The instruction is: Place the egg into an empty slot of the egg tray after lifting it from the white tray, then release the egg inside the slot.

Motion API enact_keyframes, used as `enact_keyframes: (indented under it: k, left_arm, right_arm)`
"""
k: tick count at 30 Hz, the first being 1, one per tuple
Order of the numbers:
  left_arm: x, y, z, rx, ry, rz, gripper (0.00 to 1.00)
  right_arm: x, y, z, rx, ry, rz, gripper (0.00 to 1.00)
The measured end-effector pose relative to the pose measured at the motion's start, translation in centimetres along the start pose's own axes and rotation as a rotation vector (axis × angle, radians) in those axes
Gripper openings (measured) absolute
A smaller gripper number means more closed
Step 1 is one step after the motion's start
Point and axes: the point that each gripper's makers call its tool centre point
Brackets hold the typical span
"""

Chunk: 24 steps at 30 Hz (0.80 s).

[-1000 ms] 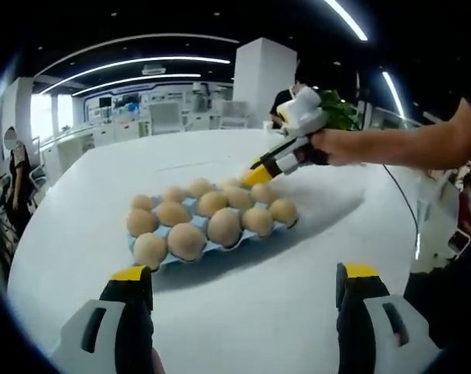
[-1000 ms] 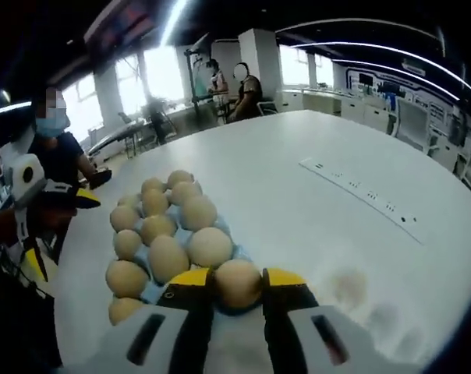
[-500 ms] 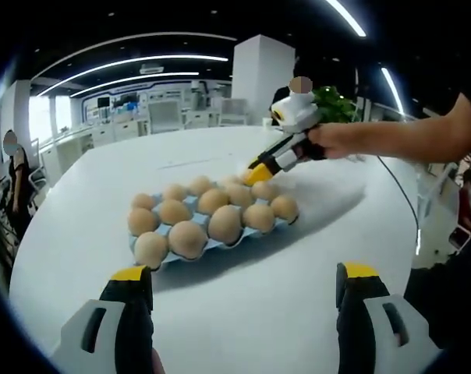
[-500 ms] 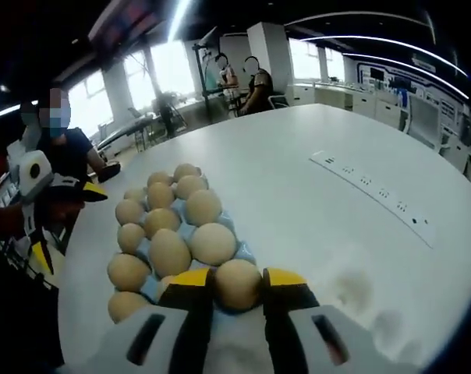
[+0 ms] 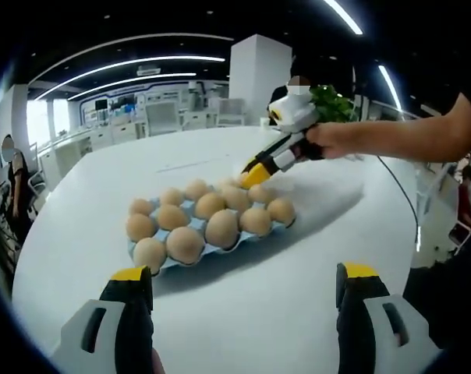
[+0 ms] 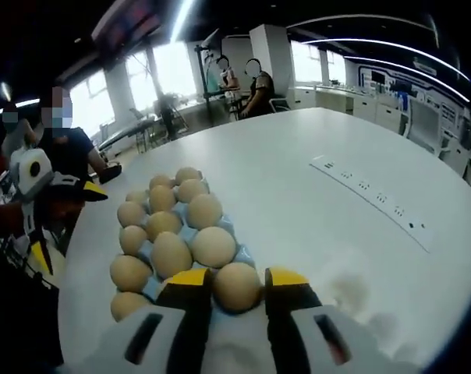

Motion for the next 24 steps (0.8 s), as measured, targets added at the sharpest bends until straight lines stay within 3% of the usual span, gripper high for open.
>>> enact_keyframes:
  k: [10, 17, 24]
  left_arm:
    - [-0.9, -0.2, 0.5, 0.008, -0.021, -0.007, 1.00]
    - [-1.5, -1.2, 0.8, 0.004, -0.028, -0.023, 1.00]
    - [-2.0, -2.5, 1.6, 0.005, -0.054, -0.048, 1.00]
  right_arm:
    - [0.6, 2.1, 2.0, -0.069, 0.029, -0.046, 0.34]
    - [0.1, 4.7, 1.8, -0.094, 0.046, -0.109, 0.39]
    - [-0.2, 7.6, 1.8, -0.153, -0.008, -0.159, 0.45]
Point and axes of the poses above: the point that each gripper's makers call its tool centre point, and the gripper's own axes: y roughly backward along the fingers, x roughly to its left, z roughly out of its top, and after that the axes turned 12 degrees about -x, right-handed
